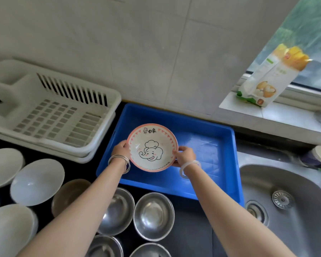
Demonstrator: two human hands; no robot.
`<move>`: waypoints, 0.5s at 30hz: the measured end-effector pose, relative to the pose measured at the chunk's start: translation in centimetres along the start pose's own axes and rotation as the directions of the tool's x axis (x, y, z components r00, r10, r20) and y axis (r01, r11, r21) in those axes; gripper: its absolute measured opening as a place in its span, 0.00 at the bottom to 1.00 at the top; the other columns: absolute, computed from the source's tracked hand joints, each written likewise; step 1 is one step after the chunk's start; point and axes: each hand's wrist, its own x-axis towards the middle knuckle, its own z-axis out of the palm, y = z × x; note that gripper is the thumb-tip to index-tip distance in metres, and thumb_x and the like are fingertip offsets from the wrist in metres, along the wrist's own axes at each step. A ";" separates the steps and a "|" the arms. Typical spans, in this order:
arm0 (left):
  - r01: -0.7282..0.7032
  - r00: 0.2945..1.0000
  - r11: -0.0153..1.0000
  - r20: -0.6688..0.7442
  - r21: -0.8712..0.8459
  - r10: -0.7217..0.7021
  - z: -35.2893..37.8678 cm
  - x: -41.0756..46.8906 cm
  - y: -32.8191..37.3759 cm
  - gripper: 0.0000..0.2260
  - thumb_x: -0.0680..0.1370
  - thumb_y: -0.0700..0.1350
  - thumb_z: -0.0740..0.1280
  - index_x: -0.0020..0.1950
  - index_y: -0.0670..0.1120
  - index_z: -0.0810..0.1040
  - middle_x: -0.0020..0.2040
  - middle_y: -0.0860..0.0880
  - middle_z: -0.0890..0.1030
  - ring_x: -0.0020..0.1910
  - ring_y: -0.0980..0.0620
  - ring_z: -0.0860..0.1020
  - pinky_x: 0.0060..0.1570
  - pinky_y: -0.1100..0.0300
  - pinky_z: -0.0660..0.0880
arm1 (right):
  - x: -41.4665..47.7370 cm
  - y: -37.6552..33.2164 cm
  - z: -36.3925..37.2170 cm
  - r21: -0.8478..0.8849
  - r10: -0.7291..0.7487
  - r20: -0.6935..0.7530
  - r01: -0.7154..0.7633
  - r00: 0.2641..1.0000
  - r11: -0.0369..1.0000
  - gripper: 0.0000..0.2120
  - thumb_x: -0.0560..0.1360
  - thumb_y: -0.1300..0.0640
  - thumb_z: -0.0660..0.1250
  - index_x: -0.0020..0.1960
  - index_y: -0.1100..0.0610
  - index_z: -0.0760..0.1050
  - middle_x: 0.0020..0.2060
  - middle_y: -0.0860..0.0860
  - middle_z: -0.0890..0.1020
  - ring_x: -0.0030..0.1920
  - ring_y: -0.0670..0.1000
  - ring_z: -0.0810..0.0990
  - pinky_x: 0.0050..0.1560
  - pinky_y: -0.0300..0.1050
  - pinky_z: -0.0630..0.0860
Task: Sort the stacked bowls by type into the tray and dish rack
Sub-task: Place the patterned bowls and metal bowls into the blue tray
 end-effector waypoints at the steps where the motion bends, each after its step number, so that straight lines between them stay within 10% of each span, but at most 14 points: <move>1: 0.006 1.000 1.000 0.000 -0.002 -0.006 0.0 0.3 -0.1 0.12 0.77 0.41 0.54 0.42 0.45 0.77 0.39 0.43 0.77 0.39 0.46 0.73 0.39 0.54 0.68 | 0.1 0.1 0.2 0.004 0.003 -0.009 -0.003 1.000 1.000 0.07 0.76 0.63 0.62 0.53 0.58 0.75 0.35 0.56 0.81 0.32 0.55 0.82 0.32 0.46 0.81; 15: 0.315 0.948 0.869 0.165 -0.382 -0.271 -0.3 -0.5 -1.3 0.17 0.78 0.35 0.58 0.65 0.48 0.68 0.56 0.43 0.75 0.53 0.41 0.76 0.40 0.47 0.77 | -1.9 3.4 0.9 0.546 -0.039 0.253 -0.109 0.967 0.831 0.13 0.76 0.64 0.65 0.60 0.54 0.75 0.45 0.52 0.85 0.42 0.50 0.84 0.40 0.39 0.81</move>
